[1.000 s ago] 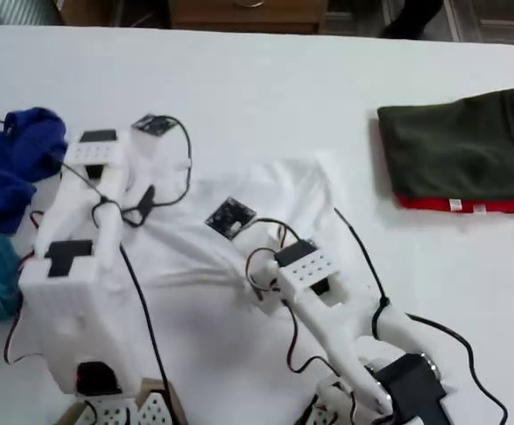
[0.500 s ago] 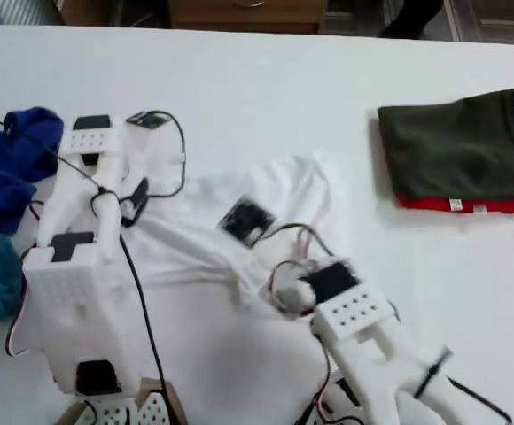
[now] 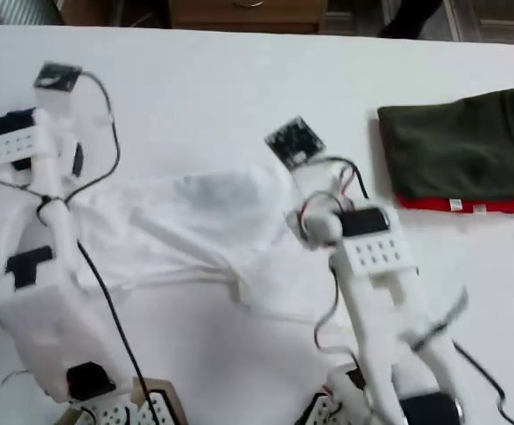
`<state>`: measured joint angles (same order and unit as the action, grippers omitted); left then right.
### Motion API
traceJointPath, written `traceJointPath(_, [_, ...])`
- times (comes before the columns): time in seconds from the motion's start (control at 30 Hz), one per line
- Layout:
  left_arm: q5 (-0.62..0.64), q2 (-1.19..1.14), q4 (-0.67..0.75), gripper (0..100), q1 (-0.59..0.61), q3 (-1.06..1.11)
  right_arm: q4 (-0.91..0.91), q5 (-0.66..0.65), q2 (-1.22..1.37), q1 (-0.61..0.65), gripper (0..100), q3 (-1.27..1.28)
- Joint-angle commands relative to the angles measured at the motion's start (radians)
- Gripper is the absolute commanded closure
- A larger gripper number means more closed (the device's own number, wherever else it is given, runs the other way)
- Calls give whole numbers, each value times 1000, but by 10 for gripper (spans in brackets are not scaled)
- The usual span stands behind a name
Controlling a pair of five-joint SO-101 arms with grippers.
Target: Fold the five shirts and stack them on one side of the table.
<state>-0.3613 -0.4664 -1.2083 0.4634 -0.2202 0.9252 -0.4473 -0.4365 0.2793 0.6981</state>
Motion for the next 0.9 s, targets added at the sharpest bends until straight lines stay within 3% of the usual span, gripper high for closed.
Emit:
traceJointPath(0.0, [100, -121, -40, 976, -8, -137, -38, 3, 200, -8, 978, -166])
traceJointPath(0.23, [112, -299, -210, 976, -35, -401, 25, 84, 535, -10, 978, -417])
traceJointPath(0.47, [189, -381, -275, 976, 52, -487, 27, 86, 774, -19, 978, -523])
traceJointPath(0.7, [196, -387, -296, 976, 84, -493, 97, 87, 796, -38, 978, -583])
traceJointPath(0.87, [198, -249, -354, 976, 21, -495, 130, 87, 794, -50, 978, -629])
